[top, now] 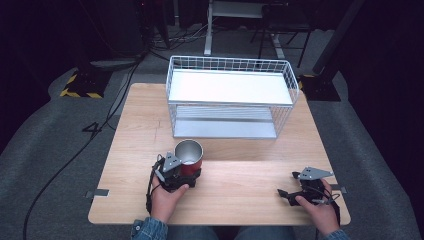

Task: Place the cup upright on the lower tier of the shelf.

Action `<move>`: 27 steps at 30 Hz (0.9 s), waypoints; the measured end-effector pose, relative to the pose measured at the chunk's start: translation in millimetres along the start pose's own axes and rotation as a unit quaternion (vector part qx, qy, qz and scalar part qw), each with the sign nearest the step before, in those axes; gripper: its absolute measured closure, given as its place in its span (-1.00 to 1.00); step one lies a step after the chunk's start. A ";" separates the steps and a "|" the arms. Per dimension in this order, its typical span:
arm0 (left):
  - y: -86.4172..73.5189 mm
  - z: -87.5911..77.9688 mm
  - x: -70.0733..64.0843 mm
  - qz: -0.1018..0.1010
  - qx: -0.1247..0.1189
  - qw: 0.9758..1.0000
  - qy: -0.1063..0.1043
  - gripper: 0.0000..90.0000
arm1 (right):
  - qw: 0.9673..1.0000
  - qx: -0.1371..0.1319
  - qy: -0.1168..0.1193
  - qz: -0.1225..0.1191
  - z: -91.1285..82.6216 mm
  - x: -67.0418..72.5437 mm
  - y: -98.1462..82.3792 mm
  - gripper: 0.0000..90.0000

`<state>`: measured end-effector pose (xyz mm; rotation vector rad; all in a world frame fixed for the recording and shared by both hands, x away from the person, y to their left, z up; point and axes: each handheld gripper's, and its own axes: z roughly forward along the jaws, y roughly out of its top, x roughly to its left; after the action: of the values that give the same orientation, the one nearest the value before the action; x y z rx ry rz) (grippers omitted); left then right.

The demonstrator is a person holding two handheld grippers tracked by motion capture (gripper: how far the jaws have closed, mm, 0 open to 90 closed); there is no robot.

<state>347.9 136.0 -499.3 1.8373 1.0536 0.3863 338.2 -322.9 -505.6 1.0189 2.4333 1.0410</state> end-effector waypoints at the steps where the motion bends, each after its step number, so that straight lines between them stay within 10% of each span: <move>1: 0.0 0.2 -0.3 -0.001 -0.001 1.000 0.001 -0.77 | 1.000 0.000 -0.001 0.000 -0.1 0.0 0.0 -0.86; 27: -1.3 -0.3 -9.6 0.033 -0.004 0.999 0.042 -0.63 | 1.000 0.000 -0.001 -0.001 0.0 -0.1 0.1 -0.86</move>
<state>341.4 128.8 -498.6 1.8663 1.0483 0.5097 338.2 -323.0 -505.5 1.0180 2.4328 1.0389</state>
